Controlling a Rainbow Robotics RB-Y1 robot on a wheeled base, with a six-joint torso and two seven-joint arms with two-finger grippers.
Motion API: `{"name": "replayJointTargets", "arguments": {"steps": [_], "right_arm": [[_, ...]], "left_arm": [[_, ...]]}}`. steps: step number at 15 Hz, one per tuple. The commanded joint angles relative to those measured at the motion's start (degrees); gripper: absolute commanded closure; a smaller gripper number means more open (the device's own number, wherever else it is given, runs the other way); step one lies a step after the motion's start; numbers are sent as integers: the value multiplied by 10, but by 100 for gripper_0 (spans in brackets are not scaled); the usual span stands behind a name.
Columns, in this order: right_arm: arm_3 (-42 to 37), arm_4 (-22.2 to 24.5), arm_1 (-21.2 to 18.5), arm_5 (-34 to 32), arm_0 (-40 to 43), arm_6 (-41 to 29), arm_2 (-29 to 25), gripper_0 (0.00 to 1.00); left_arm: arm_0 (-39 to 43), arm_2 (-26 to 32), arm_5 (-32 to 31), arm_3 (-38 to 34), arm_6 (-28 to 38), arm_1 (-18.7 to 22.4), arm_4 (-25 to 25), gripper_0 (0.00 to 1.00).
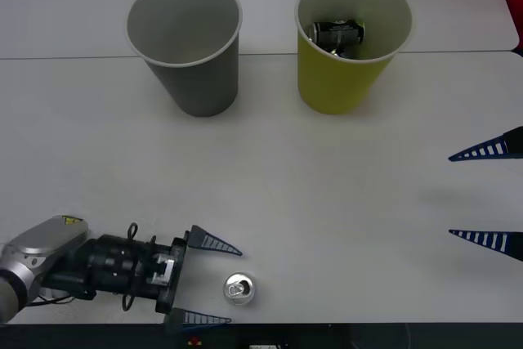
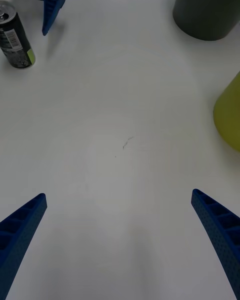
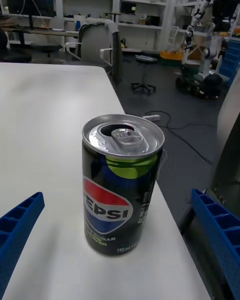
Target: Put the can into the green bin and the plastic bottle into the gray bin
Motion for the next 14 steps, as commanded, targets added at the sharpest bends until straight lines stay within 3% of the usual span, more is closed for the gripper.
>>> {"name": "replayJointTargets", "arguments": {"steps": [1, 5, 9, 11, 12, 14], "right_arm": [[0, 0, 0, 0, 0, 0, 0, 0], [0, 0, 0, 0, 0, 0, 0, 0], [0, 0, 0, 0, 0, 0, 0, 0], [0, 0, 0, 0, 0, 0, 0, 0], [0, 0, 0, 0, 0, 0, 0, 0], [0, 0, 0, 0, 0, 0, 0, 0]], "left_arm": [[-8, -19, 41, 0, -3, -19, 0, 0], [-16, -37, 74, 0, -3, -45, 0, 0], [-16, -37, 76, 1, -2, -42, 1, 0], [-16, -37, 76, 1, -2, -39, 1, 79], [-15, -37, 77, 0, -1, -38, 0, 100], [-15, -37, 77, 1, -3, -37, 0, 100]]}}
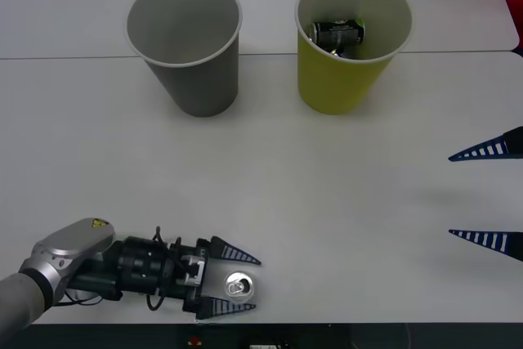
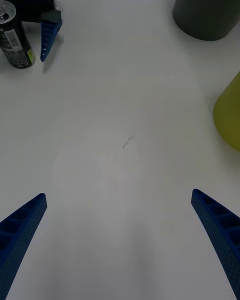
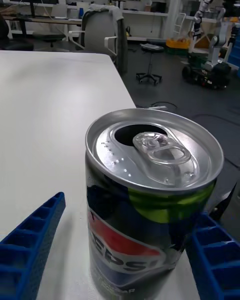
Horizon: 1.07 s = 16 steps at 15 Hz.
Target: Put the can into the green bin and the plastic bottle into the gray bin
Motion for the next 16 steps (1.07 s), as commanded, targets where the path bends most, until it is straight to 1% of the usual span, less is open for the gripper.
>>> {"name": "replayJointTargets", "arguments": {"steps": [1, 5, 8, 10, 14, 16], "right_arm": [[0, 0, 0, 0, 0, 0, 0, 0], [0, 0, 0, 0, 0, 0, 0, 0], [0, 0, 0, 0, 0, 0, 0, 0], [0, 0, 0, 0, 0, 0, 0, 0], [0, 0, 0, 0, 0, 0, 0, 0], [0, 0, 0, 0, 0, 0, 0, 0]], "left_arm": [[0, 0, -1, 1, -1, 1, 0, 100], [0, 0, -1, 1, 2, 5, -1, 100], [0, 0, -1, -2, 8, 13, 11, 100], [0, 0, -1, -27, 20, 29, 16, 100], [1, 11, -1, -107, 108, 78, -2, 100], [1, 33, -1, -149, 165, 101, -29, 100]]}}
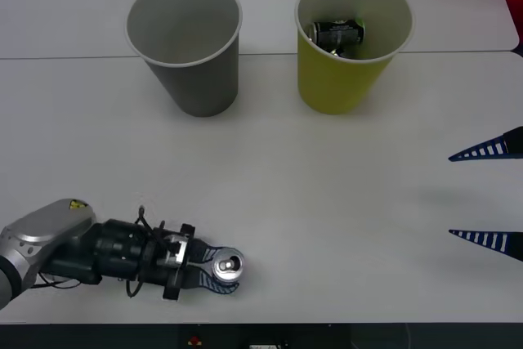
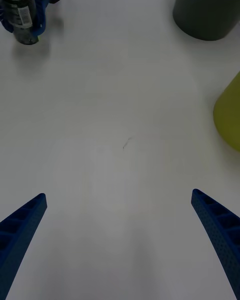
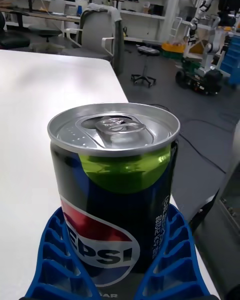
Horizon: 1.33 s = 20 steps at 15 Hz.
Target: Put the can into the green bin and the plastic bottle into the gray bin
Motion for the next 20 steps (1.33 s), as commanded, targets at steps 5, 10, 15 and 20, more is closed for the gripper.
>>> {"name": "replayJointTargets", "arguments": {"steps": [5, 10, 15, 20], "right_arm": [[0, 0, 0, 0, 0, 0, 0, 0], [0, 0, 0, 0, 0, 0, 0, 0], [0, 0, 0, 0, 0, 0, 0, 0], [0, 0, 0, 0, 0, 0, 0, 0]], "left_arm": [[0, 81, 8, -130, 199, 49, -101, 100], [0, 138, 31, -234, 379, 66, -201, 100], [0, 155, 124, -375, 591, 102, -319, 100], [-1, 163, 164, -517, 853, 122, -463, 100]]}}
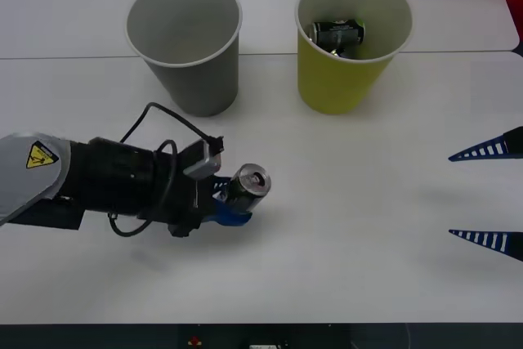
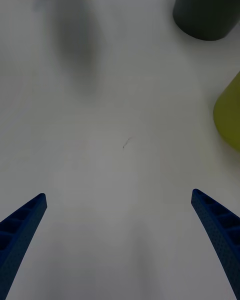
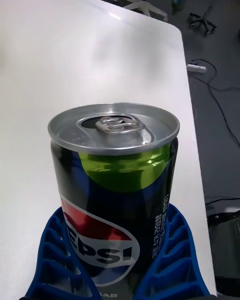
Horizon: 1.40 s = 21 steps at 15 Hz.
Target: Put the can into the green bin and the plastic bottle into the gray bin
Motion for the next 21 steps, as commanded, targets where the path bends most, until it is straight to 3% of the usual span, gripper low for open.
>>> {"name": "replayJointTargets", "arguments": {"steps": [1, 3, 5, 7, 9, 13, 17, 21], "right_arm": [[0, 0, 0, 0, 0, 0, 0, 0], [0, 0, 0, 0, 0, 0, 0, 0], [0, 0, 0, 0, 0, 0, 0, 0], [0, 0, 0, 0, 0, 0, 0, 0], [0, 0, 0, 0, 0, 0, 0, 0], [0, 0, 0, 0, 0, 0, 0, 0], [0, 0, 0, 0, 0, 0, 0, 0], [0, 0, 0, 0, 0, 0, 0, 0]], "left_arm": [[-1, 16, 6, -73, 144, 5, -88, 100], [-11, 17, 3, -119, 239, 13, -147, 100], [-39, 35, -52, -161, 331, 13, -199, 100], [-63, 58, -98, -188, 381, 13, -219, 100], [-105, 60, -115, -185, 389, 13, -221, 100], [-200, 59, -119, -121, 389, -11, -216, 100], [-333, 59, -185, 4, 390, -83, -229, 100], [-463, -42, -142, 116, 430, -107, -249, 100]]}}
